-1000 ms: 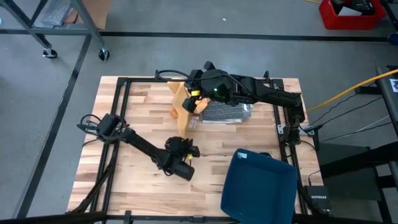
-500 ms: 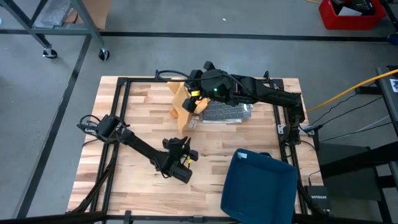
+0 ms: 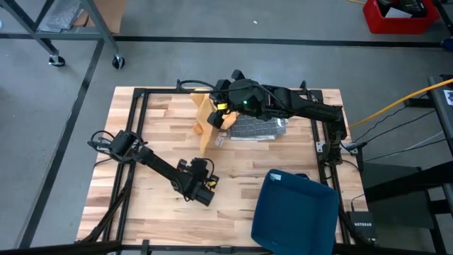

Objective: Fold towel
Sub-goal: Fold the yellow kitchen towel

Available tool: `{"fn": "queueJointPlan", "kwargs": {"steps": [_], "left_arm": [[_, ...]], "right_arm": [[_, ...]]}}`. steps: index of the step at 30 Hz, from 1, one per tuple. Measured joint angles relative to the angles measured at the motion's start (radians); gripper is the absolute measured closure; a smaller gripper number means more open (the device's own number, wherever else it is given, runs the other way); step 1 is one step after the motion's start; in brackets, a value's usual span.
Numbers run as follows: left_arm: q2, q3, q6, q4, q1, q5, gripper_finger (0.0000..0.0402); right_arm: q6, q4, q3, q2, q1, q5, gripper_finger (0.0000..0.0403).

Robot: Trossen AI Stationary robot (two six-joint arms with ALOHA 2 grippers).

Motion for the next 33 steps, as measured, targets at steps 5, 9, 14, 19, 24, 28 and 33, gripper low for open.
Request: {"fn": "queueJointPlan", "kwargs": {"steps": [5, 9, 14, 19, 24, 28, 33], "left_arm": [[0.0, 0.0, -0.038, 0.014, 0.018, 0.005, 0.0343], [0.0, 0.0, -0.047, 0.072, 0.031, 0.005, 0.0296], [0.0, 0.0, -0.03, 0.227, 0.046, 0.006, 0.024], [0.0, 0.0, 0.073, 0.392, 0.071, 0.006, 0.0213], [0.0, 0.0, 0.063, 0.469, 0.11, -0.019, 0.021], [0.0, 0.0, -0.009, 0.51, 0.128, -0.148, 0.021], [0.0, 0.0, -0.06, 0.567, 0.147, -0.227, 0.021]], "right_arm": [[0.0, 0.0, 0.0, 0.001, 0.0, 0.0, 0.0402], [0.0, 0.0, 0.0, 0.001, 0.0, 0.0, 0.0402], [0.0, 0.0, 0.0, 0.002, 0.0, -0.001, 0.0402], [0.0, 0.005, 0.0, 0.002, 0.001, -0.001, 0.0402], [0.0, 0.012, 0.0, 0.002, 0.001, 0.0, 0.0402], [0.0, 0.012, 0.0, 0.002, 0.001, 0.0, 0.0402], [0.0, 0.011, 0.0, 0.002, 0.001, -0.001, 0.0402]]}}
